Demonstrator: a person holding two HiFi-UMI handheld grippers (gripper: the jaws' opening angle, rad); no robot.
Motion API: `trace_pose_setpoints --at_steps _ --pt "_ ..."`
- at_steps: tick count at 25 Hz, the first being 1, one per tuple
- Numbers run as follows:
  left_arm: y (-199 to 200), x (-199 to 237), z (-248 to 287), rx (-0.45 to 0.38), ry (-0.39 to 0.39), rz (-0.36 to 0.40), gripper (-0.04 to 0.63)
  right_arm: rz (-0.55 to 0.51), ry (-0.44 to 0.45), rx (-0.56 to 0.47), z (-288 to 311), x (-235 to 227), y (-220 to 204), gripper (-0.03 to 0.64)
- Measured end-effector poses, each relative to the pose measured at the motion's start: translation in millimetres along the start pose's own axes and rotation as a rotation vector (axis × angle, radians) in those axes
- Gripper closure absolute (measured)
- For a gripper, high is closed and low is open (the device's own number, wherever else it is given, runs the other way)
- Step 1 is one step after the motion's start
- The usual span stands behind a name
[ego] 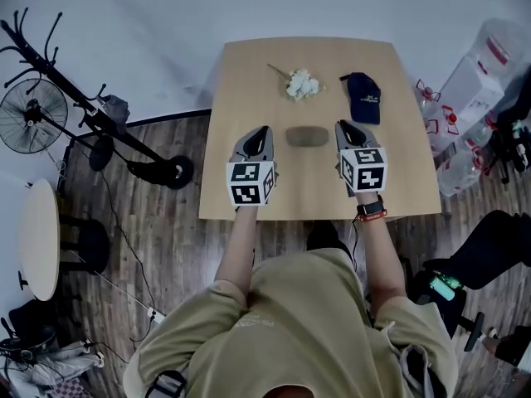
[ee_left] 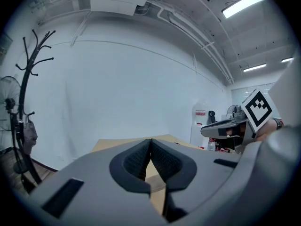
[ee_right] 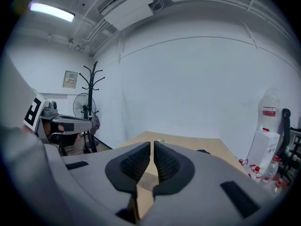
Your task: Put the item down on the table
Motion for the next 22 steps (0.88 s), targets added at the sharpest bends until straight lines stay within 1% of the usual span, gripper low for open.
trace_pose_setpoints --at_steps 4,7,9,11,16,22 --pt "5 1 -7 -0.018 0.014 -0.001 0.572 0.015 -0.030 -0.040 -12 5 1 0.586" --pt "7 0 -11 -0.040 0.022 0.005 0.572 0.000 -0.066 -0.125 -22 7 7 0.588" --pt "10 -1 -13 -0.062 0.030 0.015 0.572 0.006 -0.088 -0.182 -29 8 11 0.600" --pt "13 0 -15 -0.083 0.038 0.022 0.572 0.013 -0.104 -0.209 -32 10 14 0.600" --pt "15 6 -16 -0.102 0.049 0.027 0.572 0.007 -0.128 -0.208 -28 16 14 0.601" --pt "12 6 -16 -0.100 0.040 0.037 0.572 0.026 -0.124 -0.203 -25 21 9 0.601"
Point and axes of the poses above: the fingertips, and each gripper's own axes: z forward along the fingers, x to its left, y out of its top, the point moved 2 cm from there along -z, backward along the fingers, and after that the axes turned 4 degrees about z, right-handed, at the moved point
